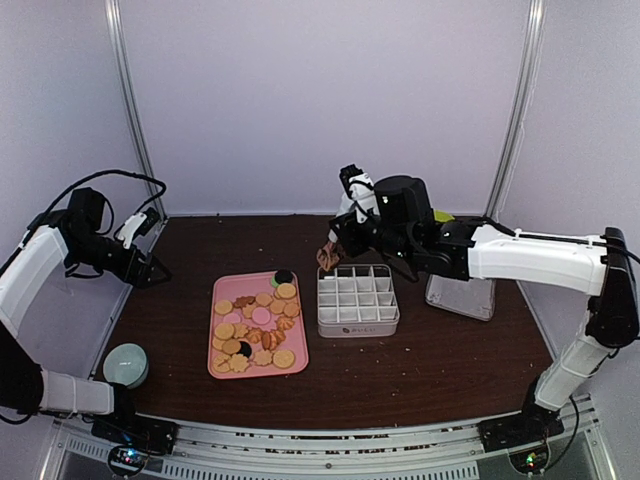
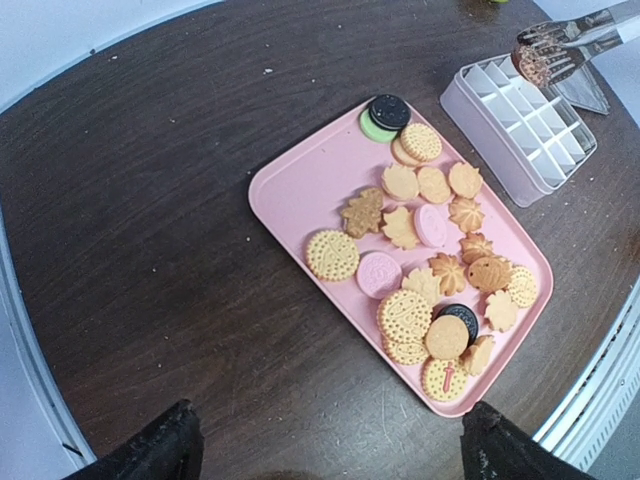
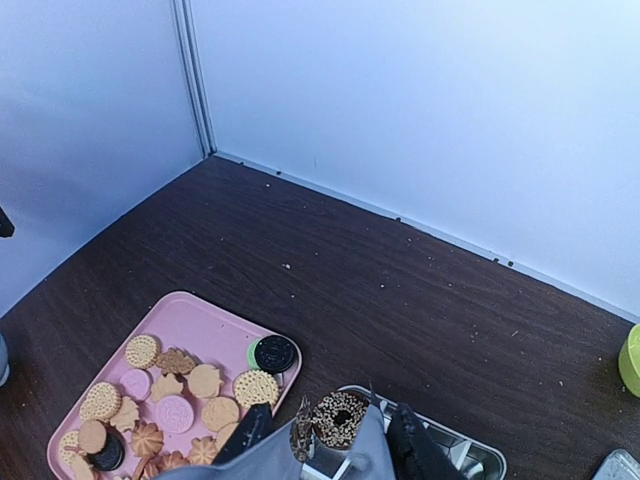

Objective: Pack the cookies
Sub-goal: Place the fake cookies in the empty pocket of the box.

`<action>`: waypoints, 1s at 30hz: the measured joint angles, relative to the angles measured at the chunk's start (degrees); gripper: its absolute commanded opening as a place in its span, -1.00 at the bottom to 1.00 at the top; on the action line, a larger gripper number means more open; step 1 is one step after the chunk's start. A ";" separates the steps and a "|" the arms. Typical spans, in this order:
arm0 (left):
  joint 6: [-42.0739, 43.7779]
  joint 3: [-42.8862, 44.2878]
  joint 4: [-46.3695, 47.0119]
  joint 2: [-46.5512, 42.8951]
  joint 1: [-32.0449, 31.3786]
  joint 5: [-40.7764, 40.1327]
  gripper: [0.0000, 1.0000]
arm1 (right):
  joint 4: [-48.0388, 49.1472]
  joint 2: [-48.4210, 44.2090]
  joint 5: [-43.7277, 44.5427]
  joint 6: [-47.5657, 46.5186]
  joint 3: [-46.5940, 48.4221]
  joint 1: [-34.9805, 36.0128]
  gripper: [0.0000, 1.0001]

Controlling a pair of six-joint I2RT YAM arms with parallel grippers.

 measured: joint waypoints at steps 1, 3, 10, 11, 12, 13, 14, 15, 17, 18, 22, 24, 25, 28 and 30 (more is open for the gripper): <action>0.11 0.00 0.00 0.00 0.00 0.07 0.85 | -0.07 0.11 0.04 -0.17 0.04 -0.26 -0.53; 0.35 -0.02 -0.02 0.00 0.00 0.13 0.85 | -0.04 0.87 0.04 -0.46 0.42 -0.63 -0.53; 1.03 -0.02 -0.07 0.00 0.00 0.37 0.84 | 0.02 6.95 0.17 -1.49 2.29 -1.75 -0.50; 1.14 -0.02 -0.07 0.02 0.00 0.39 0.84 | 0.07 7.72 0.26 -1.60 2.49 -1.92 -0.49; 1.25 -0.02 -0.07 0.00 0.00 0.50 0.84 | 0.04 8.37 0.42 -1.75 2.69 -2.03 -0.47; 1.46 -0.02 -0.04 0.02 0.00 0.70 0.84 | -0.02 9.09 0.61 -1.86 2.93 -2.14 -0.47; 1.62 -0.04 -0.04 0.00 0.00 0.98 0.84 | 0.04 9.79 0.74 -1.95 3.28 -2.29 -0.46; 1.70 -0.11 0.02 0.00 0.00 1.31 0.84 | 0.37 10.34 1.03 -2.12 3.58 -2.34 -0.45; 1.88 -0.24 0.04 0.00 0.00 1.84 0.84 | 0.76 10.97 1.18 -2.34 4.26 -2.40 -0.45; 1.88 -0.24 0.04 0.00 0.00 1.97 0.84 | 1.16 11.28 1.33 -2.40 4.48 -2.43 -0.45; 2.01 -0.24 0.07 0.00 0.00 2.45 0.84 | 1.49 11.87 1.27 -2.40 4.92 -2.49 -0.38; 2.03 -0.24 0.07 0.00 0.00 2.67 0.84 | 1.53 12.15 1.25 -2.38 5.14 -2.49 -0.31; 2.03 -0.24 0.07 0.00 0.00 2.75 0.84 | 1.62 12.28 1.27 -2.38 5.29 -2.49 -0.25; 2.03 -0.24 0.07 0.00 0.00 2.93 0.85 | 1.73 12.39 1.22 -2.32 5.33 -2.56 -0.09; 2.05 -0.24 0.07 0.00 0.00 2.97 0.85 | 2.01 12.48 1.29 -2.29 5.38 -2.60 -0.01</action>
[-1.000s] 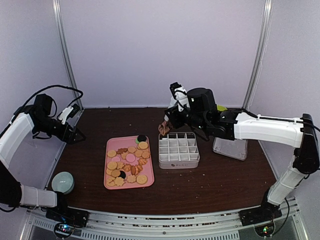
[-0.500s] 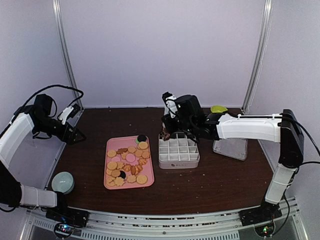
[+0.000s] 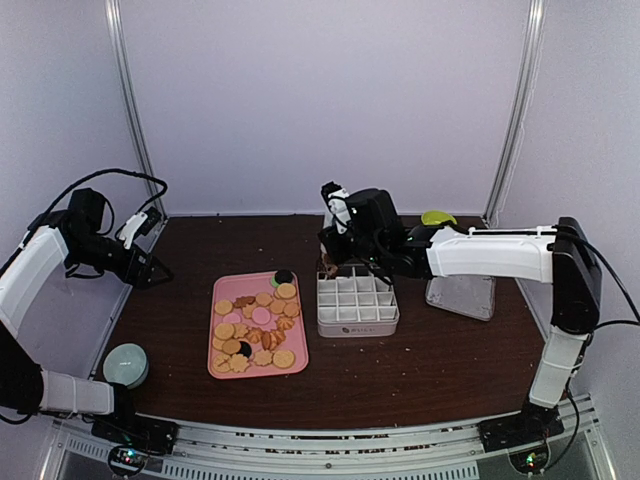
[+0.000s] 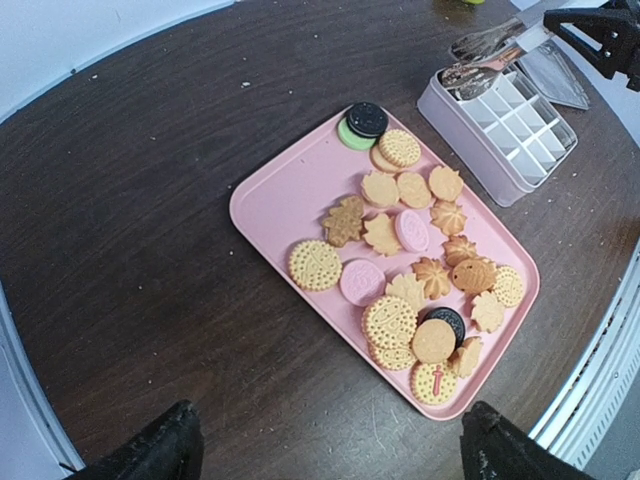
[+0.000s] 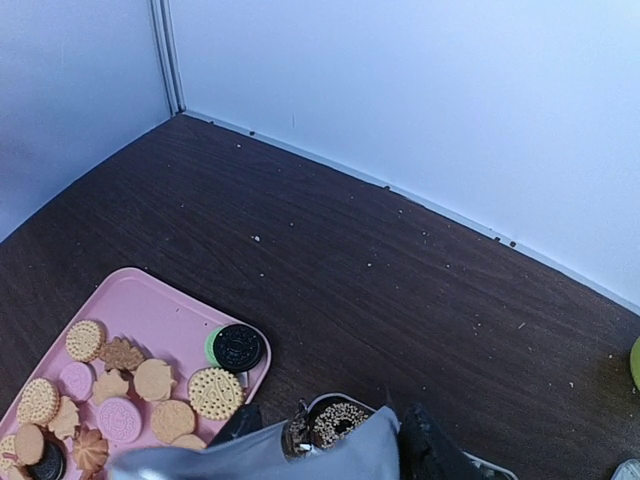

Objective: Pack the cookies
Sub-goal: Place the fake cookies in the empty pocket of the box.

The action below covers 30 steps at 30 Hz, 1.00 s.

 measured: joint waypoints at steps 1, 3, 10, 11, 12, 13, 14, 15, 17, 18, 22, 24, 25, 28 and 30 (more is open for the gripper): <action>0.00 -0.02 0.00 0.00 0.00 0.02 0.85 | 0.07 0.02 -0.02 0.04 0.02 -0.09 0.03; 0.00 -0.02 0.00 0.00 0.00 0.09 0.85 | 0.13 0.02 -0.02 0.15 0.04 -0.13 0.06; 0.00 -0.02 0.00 0.00 0.00 0.37 0.85 | 0.44 0.02 -0.33 0.13 0.39 -0.24 0.04; -0.02 -0.02 0.00 0.00 0.00 0.39 0.85 | 0.50 0.00 -0.46 0.15 0.39 -0.26 0.04; -0.02 -0.02 0.00 0.00 0.00 0.42 0.85 | 0.55 0.00 -0.55 0.17 0.42 -0.26 0.02; -0.02 -0.09 0.02 0.00 0.00 0.46 0.85 | 0.55 0.00 -0.74 0.28 0.42 -0.26 0.00; -0.02 -0.17 0.02 0.00 0.00 0.50 0.85 | 0.55 0.00 -0.87 0.35 0.42 -0.26 -0.03; -0.02 -0.28 0.04 0.00 0.00 0.52 0.85 | 0.57 0.00 -1.14 0.42 0.42 -0.26 -0.07; 0.00 -0.57 0.04 -0.02 0.00 0.52 0.85 | 0.72 -0.02 -1.60 0.57 0.42 -0.26 -0.16; 0.00 -0.70 0.04 -0.02 0.00 0.52 0.85 | 0.74 -0.04 -1.70 0.70 0.42 -0.28 -0.20; 0.02 -0.85 0.02 -0.02 0.00 0.55 0.85 | 0.70 -0.35 -2.21 1.46 0.39 -0.55 -0.26; 0.02 -0.85 0.02 -0.02 0.00 0.57 0.84 | 0.68 -0.55 -2.34 1.49 0.39 -0.70 -0.26; 0.02 -0.85 0.02 -0.02 0.00 0.59 0.84 | 0.68 -0.66 -2.45 1.49 0.42 -0.76 -0.26; 0.04 -0.83 0.02 -0.02 0.00 0.87 0.84 | 0.04 -1.22 -2.84 1.42 0.50 -0.85 -0.31; 0.04 -0.83 0.02 -0.02 0.00 1.01 0.83 | -0.26 -1.68 -2.99 1.31 0.70 -0.87 -0.42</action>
